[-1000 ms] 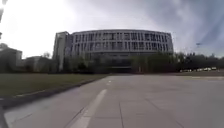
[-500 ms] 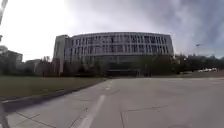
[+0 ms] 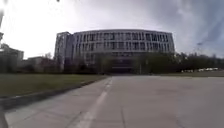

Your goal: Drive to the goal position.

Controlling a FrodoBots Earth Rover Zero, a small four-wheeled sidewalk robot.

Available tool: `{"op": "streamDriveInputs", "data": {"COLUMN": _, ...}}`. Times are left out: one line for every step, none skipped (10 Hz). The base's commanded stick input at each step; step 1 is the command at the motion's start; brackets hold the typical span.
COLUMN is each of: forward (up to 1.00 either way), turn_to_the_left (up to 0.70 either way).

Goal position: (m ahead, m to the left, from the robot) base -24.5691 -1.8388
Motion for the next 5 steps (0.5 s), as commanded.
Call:
{"op": "streamDriveInputs", "data": {"forward": -0.85, "turn_to_the_left": 0.0}}
{"op": "streamDriveInputs", "data": {"forward": -0.85, "turn_to_the_left": 0.0}}
{"op": "streamDriveInputs", "data": {"forward": -0.72, "turn_to_the_left": 0.0}}
{"op": "streamDriveInputs", "data": {"forward": -0.7, "turn_to_the_left": 0.0}}
{"op": "streamDriveInputs", "data": {"forward": -0.7, "turn_to_the_left": 0.0}}
